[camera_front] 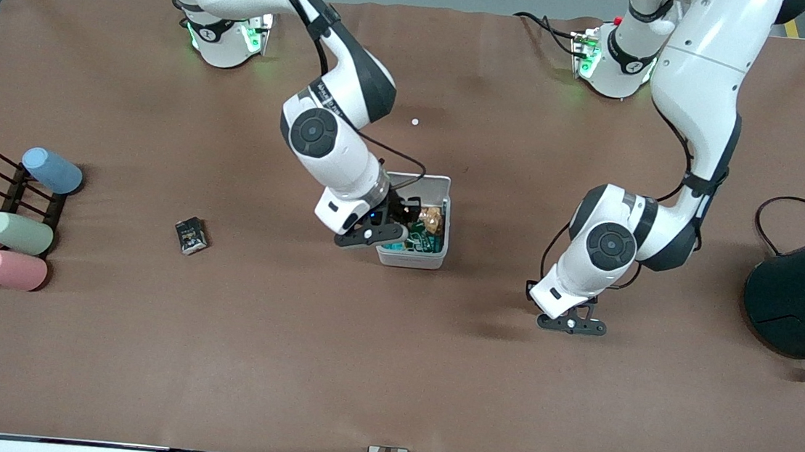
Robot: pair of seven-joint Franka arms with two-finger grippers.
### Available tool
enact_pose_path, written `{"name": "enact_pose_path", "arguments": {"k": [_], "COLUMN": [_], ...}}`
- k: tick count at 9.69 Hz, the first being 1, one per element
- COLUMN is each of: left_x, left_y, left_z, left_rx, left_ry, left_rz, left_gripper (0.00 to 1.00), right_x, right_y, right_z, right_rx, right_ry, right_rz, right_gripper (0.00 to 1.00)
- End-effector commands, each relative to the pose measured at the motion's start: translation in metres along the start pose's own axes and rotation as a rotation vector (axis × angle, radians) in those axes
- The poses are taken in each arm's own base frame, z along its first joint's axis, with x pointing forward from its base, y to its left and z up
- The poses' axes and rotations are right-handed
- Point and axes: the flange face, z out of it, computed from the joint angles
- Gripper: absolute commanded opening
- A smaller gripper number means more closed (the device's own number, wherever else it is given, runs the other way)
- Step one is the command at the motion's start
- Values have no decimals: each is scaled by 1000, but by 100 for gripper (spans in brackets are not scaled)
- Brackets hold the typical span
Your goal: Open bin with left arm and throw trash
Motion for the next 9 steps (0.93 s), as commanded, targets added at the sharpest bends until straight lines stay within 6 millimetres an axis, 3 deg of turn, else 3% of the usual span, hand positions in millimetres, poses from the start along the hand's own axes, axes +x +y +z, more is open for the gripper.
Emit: {"name": "enact_pose_path", "arguments": {"k": [1,2,4,5,6,8,9], "left_x": [7,6,15,8,2,-16,-22], "left_y": [11,24,52,91,116,168,187], "left_z": [-27,-35,-80,-104,-111,-130,-140], "left_rx": [1,-24,-113,-146,-164,-203,-217], "left_ry": [-2,-2,-53,-62,-68,-70,-62], "left_rz": [8,9,-94,-145,-191,-248,-266], "left_gripper": [9,9,9,9,9,9,9], "right_x": [20,31,50,53,53,35,26], "right_y": [39,70,141,168,195,244,259], "right_z": [-14,-20,-32,-34,-31,-14,-15], "right_rx": [-16,-29,-42,-51,-98,-217,-246], "right_ry": [-38,-72,-140,-156,-173,-251,-271], "right_rz": [-30,-107,-242,-294,-329,-352,-352], "right_gripper": [94,94,94,94,94,94,94]}}
